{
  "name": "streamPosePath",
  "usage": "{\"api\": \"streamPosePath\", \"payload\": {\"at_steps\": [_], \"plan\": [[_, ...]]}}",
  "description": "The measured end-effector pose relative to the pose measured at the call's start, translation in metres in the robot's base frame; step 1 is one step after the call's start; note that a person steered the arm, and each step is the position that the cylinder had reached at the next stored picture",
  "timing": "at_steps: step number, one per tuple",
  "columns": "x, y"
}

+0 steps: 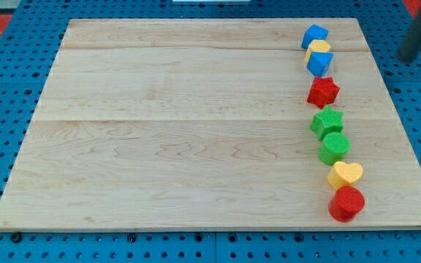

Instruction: Push the red star to the center

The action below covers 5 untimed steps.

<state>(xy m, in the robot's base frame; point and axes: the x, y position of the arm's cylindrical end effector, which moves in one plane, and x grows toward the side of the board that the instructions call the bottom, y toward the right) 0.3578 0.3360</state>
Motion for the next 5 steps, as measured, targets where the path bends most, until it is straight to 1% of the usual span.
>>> {"api": "streamPosePath", "payload": {"at_steps": [1, 2, 3, 4, 5], "plan": [[0.062, -0.039], [0.045, -0.054], [0.038, -0.079], [0.021, -0.168], [0.013, -0.251]]}}
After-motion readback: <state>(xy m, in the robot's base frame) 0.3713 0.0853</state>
